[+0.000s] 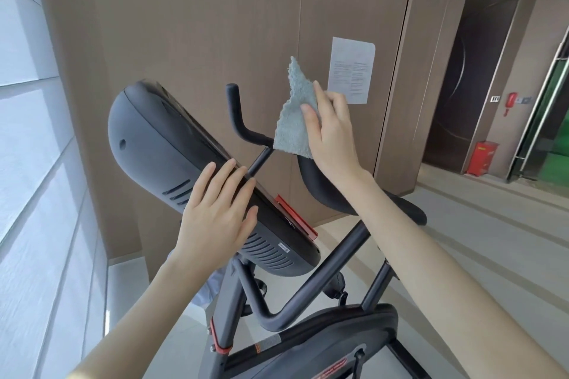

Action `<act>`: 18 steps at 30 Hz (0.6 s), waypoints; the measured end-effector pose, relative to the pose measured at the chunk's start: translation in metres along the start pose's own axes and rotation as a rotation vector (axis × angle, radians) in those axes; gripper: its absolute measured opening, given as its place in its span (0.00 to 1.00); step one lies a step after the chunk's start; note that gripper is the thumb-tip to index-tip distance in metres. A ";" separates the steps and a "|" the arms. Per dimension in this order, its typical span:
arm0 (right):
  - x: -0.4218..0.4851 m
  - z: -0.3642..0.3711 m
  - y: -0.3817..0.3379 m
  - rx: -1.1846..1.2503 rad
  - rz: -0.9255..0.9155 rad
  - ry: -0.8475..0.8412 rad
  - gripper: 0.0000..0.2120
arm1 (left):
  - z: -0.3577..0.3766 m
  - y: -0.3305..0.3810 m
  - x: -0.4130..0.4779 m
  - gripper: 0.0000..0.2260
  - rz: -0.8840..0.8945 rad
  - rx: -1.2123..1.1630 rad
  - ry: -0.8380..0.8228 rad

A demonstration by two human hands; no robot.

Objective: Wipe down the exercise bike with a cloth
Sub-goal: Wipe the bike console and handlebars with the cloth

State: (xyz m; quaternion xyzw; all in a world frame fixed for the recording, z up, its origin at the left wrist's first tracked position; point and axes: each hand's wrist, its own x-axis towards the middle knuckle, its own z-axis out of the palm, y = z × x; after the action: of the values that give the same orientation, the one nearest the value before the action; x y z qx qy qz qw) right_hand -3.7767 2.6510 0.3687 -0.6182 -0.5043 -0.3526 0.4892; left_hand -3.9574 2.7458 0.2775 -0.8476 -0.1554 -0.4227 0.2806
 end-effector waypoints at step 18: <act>-0.071 -0.026 0.029 -0.191 -0.038 -0.243 0.18 | -0.005 0.000 -0.002 0.18 0.023 -0.007 -0.031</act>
State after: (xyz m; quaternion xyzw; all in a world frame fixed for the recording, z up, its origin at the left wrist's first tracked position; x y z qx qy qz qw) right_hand -3.7646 2.6060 0.3021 -0.6903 -0.5354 -0.3307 0.3570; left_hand -3.9620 2.7430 0.2783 -0.8567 -0.1487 -0.4069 0.2800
